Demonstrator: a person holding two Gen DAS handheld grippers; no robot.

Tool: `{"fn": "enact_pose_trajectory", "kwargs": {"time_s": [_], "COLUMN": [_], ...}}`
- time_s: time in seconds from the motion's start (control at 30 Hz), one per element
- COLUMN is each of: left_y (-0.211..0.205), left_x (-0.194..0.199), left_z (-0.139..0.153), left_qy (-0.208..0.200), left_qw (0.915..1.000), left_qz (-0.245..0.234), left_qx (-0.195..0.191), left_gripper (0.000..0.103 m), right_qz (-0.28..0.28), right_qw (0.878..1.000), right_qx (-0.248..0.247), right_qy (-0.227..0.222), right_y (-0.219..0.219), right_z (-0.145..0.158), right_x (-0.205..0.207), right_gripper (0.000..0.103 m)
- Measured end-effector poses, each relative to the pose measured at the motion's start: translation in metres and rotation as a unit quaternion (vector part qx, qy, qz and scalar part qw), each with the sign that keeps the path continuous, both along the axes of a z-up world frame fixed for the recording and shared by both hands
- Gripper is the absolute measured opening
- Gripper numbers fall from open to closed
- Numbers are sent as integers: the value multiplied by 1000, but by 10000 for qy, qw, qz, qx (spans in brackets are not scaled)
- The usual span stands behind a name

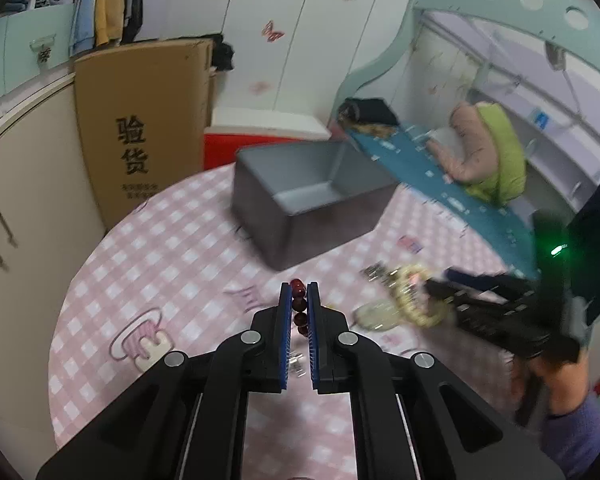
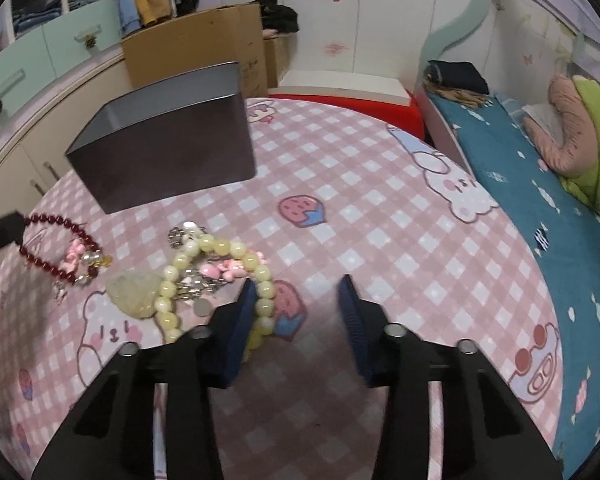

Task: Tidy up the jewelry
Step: 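Grasp the dark red bracelet with left gripper while right grasps yellow bracelet, then carry both bracelets into the grey box and open both grippers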

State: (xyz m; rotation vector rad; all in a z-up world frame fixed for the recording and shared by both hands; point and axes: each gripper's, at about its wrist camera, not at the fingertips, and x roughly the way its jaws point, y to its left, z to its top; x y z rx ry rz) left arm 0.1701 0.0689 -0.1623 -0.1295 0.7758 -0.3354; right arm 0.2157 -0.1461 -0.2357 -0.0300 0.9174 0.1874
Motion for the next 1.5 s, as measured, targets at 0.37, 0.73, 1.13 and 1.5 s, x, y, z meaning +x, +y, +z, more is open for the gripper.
{"fn": "enact_pose_trajectory", "kwargs": {"time_s": [0.37, 0.73, 1.13, 1.5], "left_y": [-12, -18, -22, -21], "left_x": [-14, 3, 69, 128], "left_z": [48, 92, 95, 38], "left_qy": [-467, -786, -571, 229], "left_qw": [9973, 9934, 9971, 9995], "left_qz": [-482, -735, -467, -178], "left_qx": [-297, -401, -205, 114], "left_gripper": [6, 6, 6, 6], "right_qz": [194, 214, 382, 484], "right_qw": [9983, 9952, 9890, 9930], "right_qx": [527, 684, 886, 914], "right_qy": [-121, -673, -1121, -565], "right_y": [-5, -18, -1, 55], "right_z": [23, 85, 146, 113], "right_x": [-16, -22, 15, 87], "right_gripper": [10, 10, 10, 10]}}
